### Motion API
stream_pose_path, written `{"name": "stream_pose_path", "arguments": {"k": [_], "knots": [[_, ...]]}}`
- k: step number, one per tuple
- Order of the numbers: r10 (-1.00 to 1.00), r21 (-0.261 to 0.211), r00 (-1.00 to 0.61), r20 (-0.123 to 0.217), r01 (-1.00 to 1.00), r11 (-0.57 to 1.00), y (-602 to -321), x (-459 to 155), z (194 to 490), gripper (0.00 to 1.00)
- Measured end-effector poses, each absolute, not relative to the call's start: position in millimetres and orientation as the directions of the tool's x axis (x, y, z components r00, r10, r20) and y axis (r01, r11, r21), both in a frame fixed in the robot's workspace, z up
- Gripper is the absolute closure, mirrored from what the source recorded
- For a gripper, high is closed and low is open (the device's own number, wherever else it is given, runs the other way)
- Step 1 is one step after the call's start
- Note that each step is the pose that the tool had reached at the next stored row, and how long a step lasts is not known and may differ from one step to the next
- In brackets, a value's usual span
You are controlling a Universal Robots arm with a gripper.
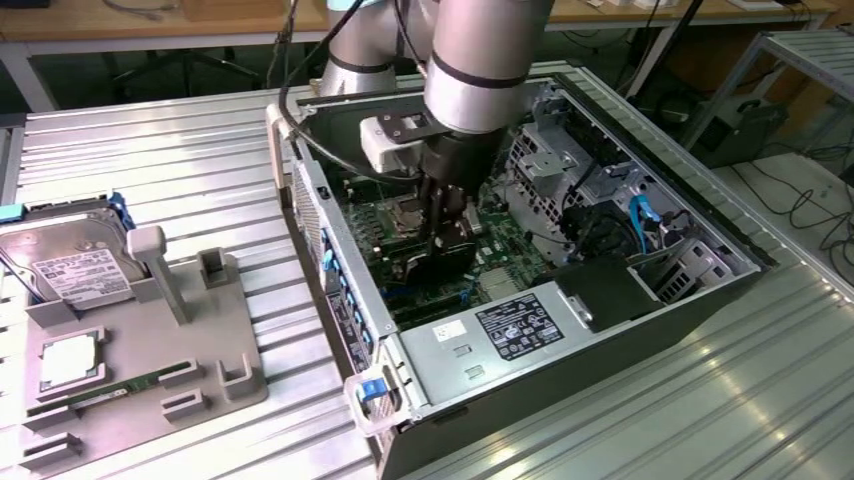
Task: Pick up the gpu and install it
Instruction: 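Press down on the gpu until it lock into place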
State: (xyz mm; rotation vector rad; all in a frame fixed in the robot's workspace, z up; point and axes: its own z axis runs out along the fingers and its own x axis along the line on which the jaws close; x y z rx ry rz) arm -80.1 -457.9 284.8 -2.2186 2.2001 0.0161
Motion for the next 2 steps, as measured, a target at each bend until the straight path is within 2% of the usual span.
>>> {"name": "stream_pose_path", "arguments": {"k": [1,2], "knots": [[-1.0,-0.008,0.009,-0.019,-1.0,-0.008,-457.9,-80.1,289.0,0.85],[-1.0,-0.008,0.008,-0.019,-1.0,-0.008,-457.9,-80.1,289.0,0.89]]}}
